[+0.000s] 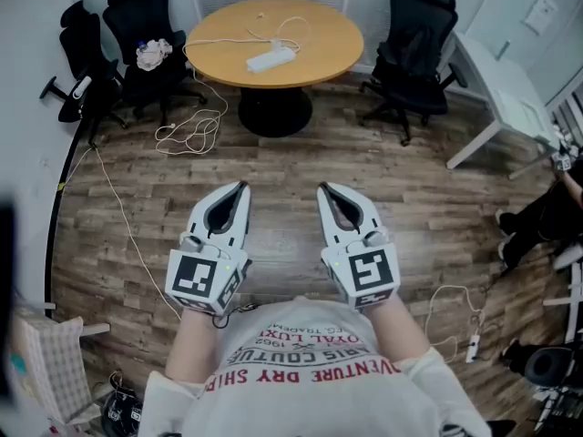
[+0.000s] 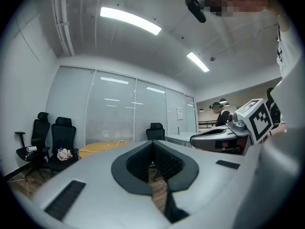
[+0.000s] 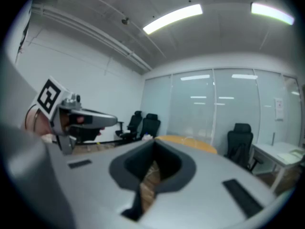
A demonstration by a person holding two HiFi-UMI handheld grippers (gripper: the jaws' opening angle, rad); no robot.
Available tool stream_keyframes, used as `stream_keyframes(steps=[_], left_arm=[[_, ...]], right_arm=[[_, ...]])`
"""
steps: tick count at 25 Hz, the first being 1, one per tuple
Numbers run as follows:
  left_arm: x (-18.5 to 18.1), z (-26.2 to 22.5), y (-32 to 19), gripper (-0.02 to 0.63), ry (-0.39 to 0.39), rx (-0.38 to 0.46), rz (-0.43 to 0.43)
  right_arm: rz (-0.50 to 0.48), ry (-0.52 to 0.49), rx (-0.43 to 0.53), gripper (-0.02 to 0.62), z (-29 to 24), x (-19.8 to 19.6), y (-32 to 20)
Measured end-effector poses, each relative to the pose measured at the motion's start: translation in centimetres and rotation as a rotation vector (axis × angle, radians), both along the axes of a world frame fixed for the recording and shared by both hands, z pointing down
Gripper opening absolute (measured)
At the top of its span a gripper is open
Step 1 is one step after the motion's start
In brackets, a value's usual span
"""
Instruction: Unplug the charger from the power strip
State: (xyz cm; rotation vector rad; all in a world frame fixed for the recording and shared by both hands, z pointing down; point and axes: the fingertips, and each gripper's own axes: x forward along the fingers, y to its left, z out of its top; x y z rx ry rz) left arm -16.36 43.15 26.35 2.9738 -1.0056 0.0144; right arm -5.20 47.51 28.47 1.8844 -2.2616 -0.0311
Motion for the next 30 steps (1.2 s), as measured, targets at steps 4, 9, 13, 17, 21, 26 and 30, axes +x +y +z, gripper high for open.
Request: stream_keyframes(steps=[4,9,13,17,21,26,30], left_arm=[[1.8,0.8,-0.3,0.029,0.000,-0.012,-0.005],[3.4,1.8,-0.8,0.029,-0.011,-0.024,-0.015],[4.1,3.0,-2.9,0.029,-0.028,-0.039,-0.018],[4.3,4.6,-7.3,0.029,-0.034,-0.066,-0.026],[5.0,5.4,-13.2,0.029,-0.031,-0.074,0.023],[5.5,4.8,-23.1,0.029,-0.013,-0.074,0.066],[6.4,4.2,-30.6,0.029,-0.003,-0.069,0.104]], right_arm=[[-0.028,-0.016,0.012,0.028,0.2,1.7,-0.4],[-0.057,-0.055,-0.009,0.028,1.1,3.7,-1.0],[-0.080,-0.082,-0.037,0.028,2.6,4.4,-3.3],[-0.091,-0.057,-0.035,0.028,3.4,4.4,-7.6],[-0.065,-0.048,-0.040,0.028,4.1,4.4,-13.4],[-0.032,-0.029,-0.041,0.028,3.8,4.3,-22.5],[-0.003,-0.010,-0.034,0.028,3.1,5.0,-29.5]])
